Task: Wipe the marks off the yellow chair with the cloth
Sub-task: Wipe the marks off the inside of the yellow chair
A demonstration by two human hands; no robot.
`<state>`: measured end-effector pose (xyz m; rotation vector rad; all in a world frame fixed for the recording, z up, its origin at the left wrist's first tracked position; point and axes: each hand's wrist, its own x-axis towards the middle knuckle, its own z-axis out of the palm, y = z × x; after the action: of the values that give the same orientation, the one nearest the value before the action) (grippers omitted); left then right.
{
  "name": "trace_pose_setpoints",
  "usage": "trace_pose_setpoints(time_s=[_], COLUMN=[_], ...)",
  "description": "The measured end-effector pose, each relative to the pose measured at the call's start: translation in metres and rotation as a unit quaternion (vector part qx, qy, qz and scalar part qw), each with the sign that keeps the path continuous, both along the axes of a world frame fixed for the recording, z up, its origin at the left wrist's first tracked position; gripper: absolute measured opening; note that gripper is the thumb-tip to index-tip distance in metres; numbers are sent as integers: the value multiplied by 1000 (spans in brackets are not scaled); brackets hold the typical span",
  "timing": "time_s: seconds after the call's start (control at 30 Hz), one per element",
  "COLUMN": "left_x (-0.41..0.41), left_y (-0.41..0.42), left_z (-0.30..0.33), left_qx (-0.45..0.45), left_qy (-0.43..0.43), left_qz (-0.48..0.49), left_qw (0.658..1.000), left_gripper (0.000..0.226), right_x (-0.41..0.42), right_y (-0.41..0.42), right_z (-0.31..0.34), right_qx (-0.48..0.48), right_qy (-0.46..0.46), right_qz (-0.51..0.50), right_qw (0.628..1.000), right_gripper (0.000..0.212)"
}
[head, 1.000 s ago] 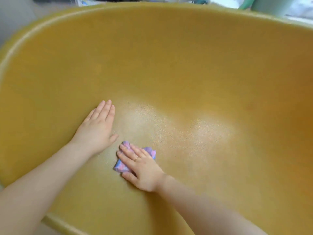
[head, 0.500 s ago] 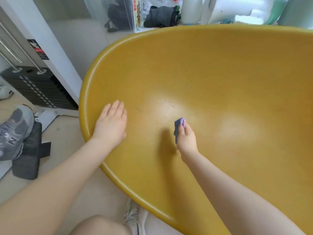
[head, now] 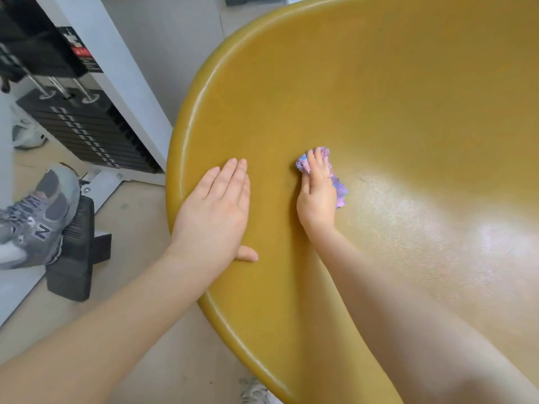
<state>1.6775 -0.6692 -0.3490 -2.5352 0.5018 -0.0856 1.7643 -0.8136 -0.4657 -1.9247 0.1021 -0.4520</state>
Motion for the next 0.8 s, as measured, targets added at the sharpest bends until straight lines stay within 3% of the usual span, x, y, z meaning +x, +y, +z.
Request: trace_pose_setpoints(time_s=[0.27, 0.37, 0.43, 0.5, 0.63, 0.8], left_x=[-4, -11, -20, -31, -56, -87], left_y=[5, 4, 1, -5, -36, -103], left_z=[-1, 3, 7, 10, 14, 8], left_qx=[-95, -146, -183, -198, -202, -193], left_qy=[-14, -9, 9, 50, 87, 150], left_qz=[-22, -14, 9, 37, 40, -18], left_qw=[995, 989, 983, 978, 975, 969], left_gripper=[84, 70, 65, 63, 61, 61], right_x=[-91, -138, -163, -180, -203, -251], right_y=[32, 25, 11, -7, -49, -115], right_z=[-9, -8, 3, 15, 27, 43], right_qx=[47, 83, 120, 203, 404, 430], right_qy=[-65, -22, 60, 144, 236, 258], right_qz=[224, 316, 356, 333, 146, 43], right_qw=[971, 945, 925, 909, 872, 864], right_gripper=[36, 33, 30, 30, 28, 29])
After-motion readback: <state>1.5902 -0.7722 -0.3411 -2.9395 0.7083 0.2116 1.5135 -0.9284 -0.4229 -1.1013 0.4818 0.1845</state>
